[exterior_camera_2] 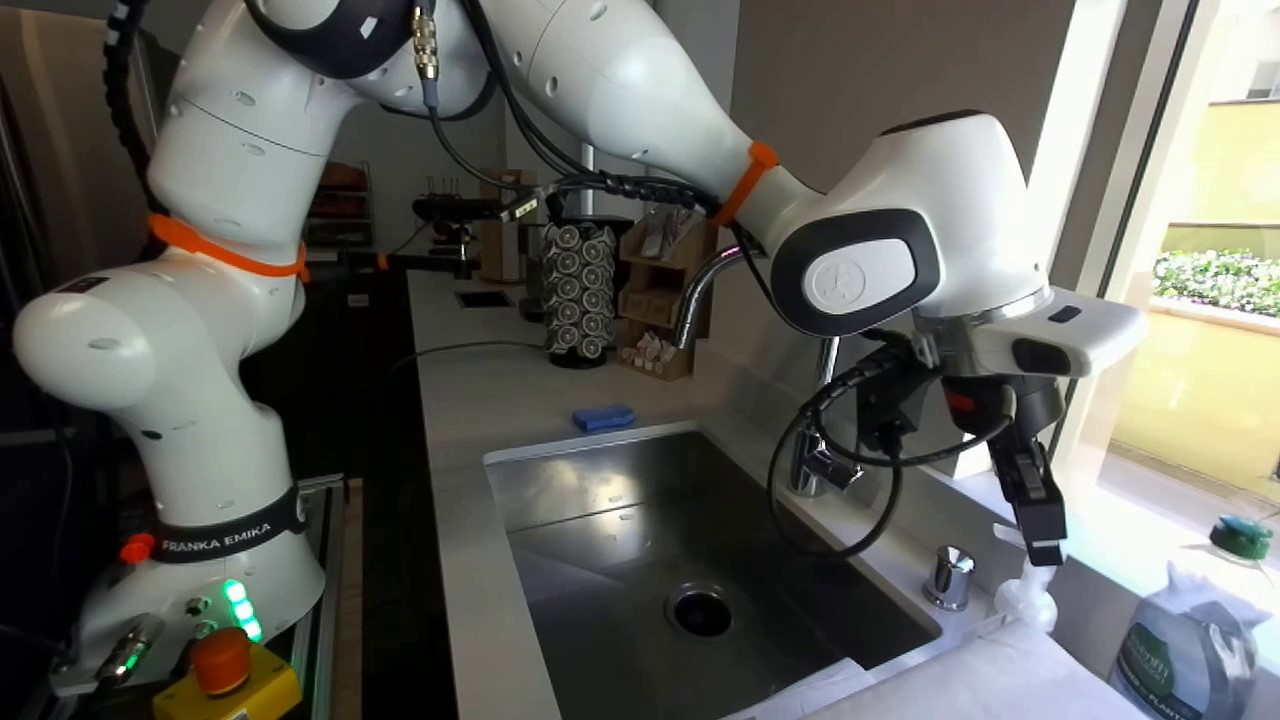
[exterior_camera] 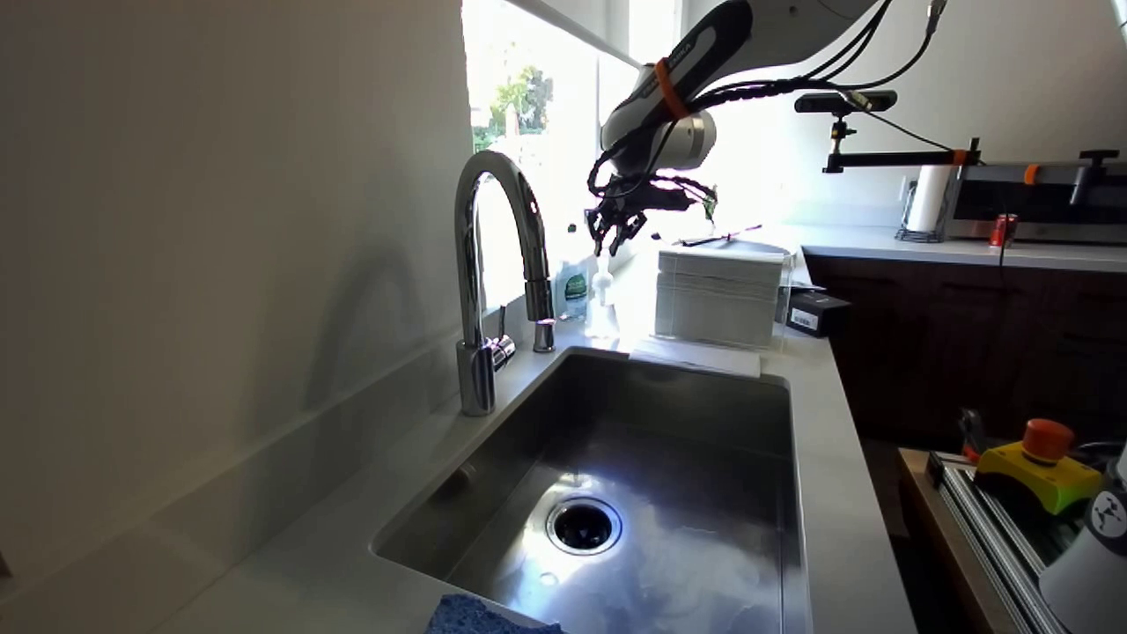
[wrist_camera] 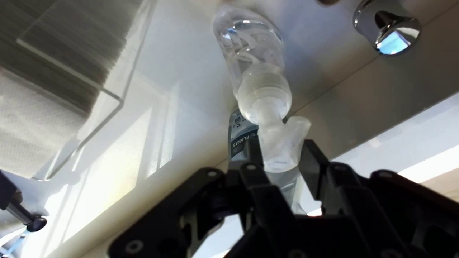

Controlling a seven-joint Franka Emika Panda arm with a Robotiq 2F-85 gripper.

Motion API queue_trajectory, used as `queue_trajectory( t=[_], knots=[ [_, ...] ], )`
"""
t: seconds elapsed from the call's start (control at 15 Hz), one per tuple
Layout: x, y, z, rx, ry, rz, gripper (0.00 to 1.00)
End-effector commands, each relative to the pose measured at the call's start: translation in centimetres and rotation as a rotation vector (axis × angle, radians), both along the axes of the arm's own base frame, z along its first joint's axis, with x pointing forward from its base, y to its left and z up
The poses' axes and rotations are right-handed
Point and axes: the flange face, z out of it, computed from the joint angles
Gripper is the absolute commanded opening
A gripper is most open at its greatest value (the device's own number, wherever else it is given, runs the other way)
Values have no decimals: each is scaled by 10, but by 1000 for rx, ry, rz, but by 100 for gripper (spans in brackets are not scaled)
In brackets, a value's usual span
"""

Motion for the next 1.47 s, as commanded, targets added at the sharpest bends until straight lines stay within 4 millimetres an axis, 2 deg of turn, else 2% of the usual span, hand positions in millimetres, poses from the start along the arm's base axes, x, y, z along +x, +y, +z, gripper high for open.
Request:
queue_trajectory(
  t=[0.0,0.07,0.13,1.0,1.4],
  knots=[
    [6,-4,-5,31,2,-4,24],
    [7,-4,-6,31,2,-4,14],
    [7,-5,-5,29,4,-4,7],
    [0,-4,10,11,-7,123,7],
    [-8,-5,29,-27,-6,253,7]
  ],
)
